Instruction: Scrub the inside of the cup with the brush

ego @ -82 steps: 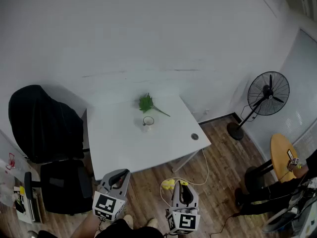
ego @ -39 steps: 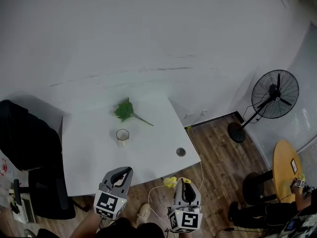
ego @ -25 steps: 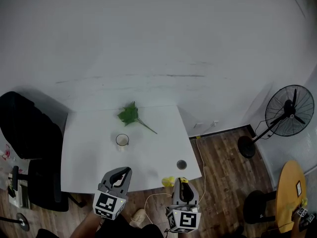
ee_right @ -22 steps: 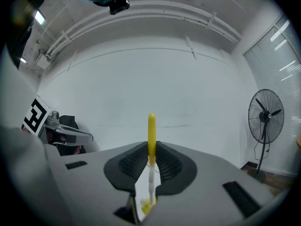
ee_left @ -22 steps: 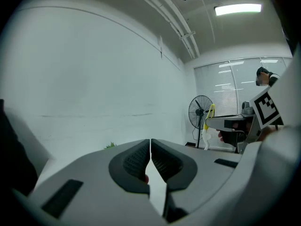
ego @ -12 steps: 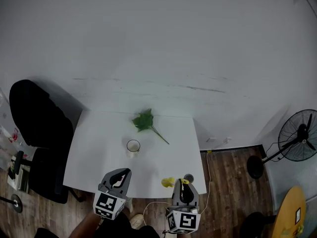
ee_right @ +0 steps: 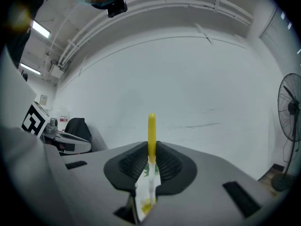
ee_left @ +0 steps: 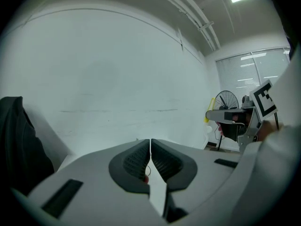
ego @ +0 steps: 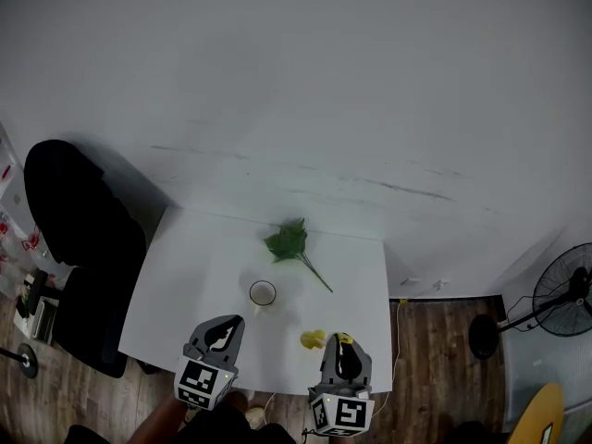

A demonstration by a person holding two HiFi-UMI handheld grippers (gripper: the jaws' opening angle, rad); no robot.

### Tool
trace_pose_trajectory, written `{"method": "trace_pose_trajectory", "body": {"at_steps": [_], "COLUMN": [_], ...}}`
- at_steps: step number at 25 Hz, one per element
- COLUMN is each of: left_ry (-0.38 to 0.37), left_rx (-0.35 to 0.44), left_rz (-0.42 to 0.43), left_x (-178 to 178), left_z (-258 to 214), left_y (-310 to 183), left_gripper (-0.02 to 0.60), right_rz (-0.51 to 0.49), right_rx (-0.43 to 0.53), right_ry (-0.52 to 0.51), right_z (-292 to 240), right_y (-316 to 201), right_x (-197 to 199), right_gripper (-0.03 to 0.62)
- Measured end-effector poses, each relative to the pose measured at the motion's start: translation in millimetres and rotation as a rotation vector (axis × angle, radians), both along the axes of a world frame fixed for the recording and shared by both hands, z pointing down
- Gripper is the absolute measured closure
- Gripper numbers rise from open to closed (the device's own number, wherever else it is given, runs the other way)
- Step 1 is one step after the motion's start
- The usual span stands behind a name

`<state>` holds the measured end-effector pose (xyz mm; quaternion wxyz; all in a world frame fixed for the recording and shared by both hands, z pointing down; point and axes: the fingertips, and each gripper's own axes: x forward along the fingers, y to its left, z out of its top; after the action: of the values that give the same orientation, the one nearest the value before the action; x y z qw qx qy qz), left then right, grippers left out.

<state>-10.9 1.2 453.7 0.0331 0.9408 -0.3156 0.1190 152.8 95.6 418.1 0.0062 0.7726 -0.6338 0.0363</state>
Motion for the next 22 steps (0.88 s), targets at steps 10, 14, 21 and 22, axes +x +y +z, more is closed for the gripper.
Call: {"method": "trace_pose_trajectory", "body": {"at_steps": [10, 14, 21, 22], "left_ry": [-0.018, -0.022, -0.074, -0.081], "left_rx": [-0.081, -0.111, -0.124, -0.128], "left_rz": [-0.026, -0.026, -0.027, -0.029], "left_x": [21, 27, 32, 32], "left_z": [32, 45, 67, 70], "left_y": [-64, -80, -89, -89], "left_gripper": [0.552, 0.552, 0.552, 0.552], "right_rz": [-0.077, -0.092, -0.152, -0.163], "right_rx": [-0.034, -0.049, -0.019, -0.011], "right_ry": [-0.010, -0.018, -0.023, -0.025], "right_z": [12, 19, 2, -3], "right_y": [-89, -112, -137, -139], "right_x": [14, 17, 9, 6], "right_gripper": [0.531, 0.530, 0.531, 0.531]}}
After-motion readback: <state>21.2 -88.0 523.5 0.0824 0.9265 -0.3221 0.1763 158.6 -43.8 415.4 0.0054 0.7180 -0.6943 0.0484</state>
